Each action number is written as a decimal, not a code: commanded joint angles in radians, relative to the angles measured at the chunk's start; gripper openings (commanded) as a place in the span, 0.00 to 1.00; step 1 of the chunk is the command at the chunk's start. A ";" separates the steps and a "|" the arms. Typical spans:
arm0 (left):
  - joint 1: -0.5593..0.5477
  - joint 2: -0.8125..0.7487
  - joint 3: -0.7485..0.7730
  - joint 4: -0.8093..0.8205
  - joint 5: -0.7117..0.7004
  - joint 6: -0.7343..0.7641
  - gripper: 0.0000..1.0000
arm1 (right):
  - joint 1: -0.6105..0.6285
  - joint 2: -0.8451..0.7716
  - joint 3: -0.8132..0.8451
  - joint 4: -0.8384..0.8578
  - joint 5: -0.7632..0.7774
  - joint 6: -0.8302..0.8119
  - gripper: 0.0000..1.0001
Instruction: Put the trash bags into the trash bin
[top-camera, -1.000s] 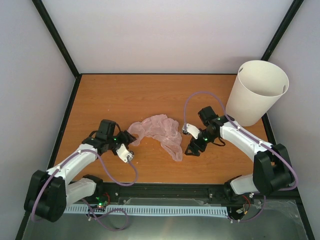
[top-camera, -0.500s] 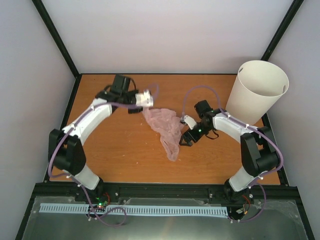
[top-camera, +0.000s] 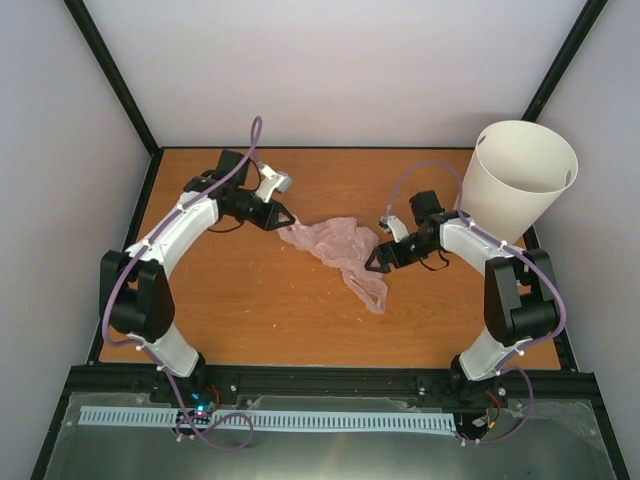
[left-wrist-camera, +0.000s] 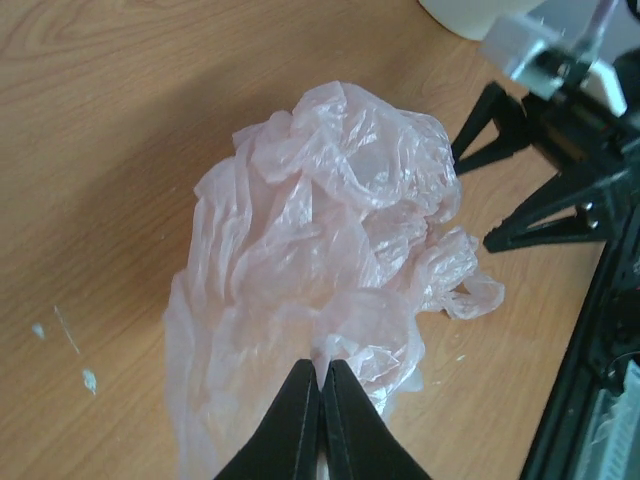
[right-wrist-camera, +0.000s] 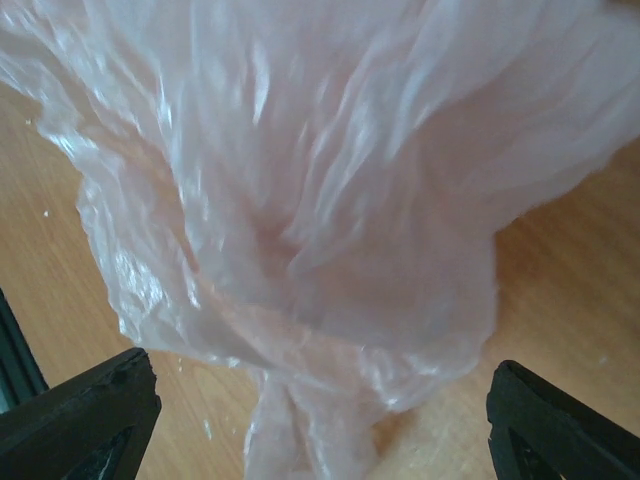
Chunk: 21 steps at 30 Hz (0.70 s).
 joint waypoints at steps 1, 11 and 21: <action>0.022 -0.082 -0.050 0.012 -0.010 -0.196 0.01 | 0.005 -0.041 -0.068 -0.011 -0.028 0.039 0.89; 0.042 -0.167 -0.223 0.102 0.037 -0.316 0.01 | 0.100 -0.027 -0.066 -0.063 0.111 -0.019 0.89; 0.132 -0.174 -0.273 0.122 0.010 -0.316 0.01 | 0.144 0.070 -0.034 -0.090 0.307 0.004 0.87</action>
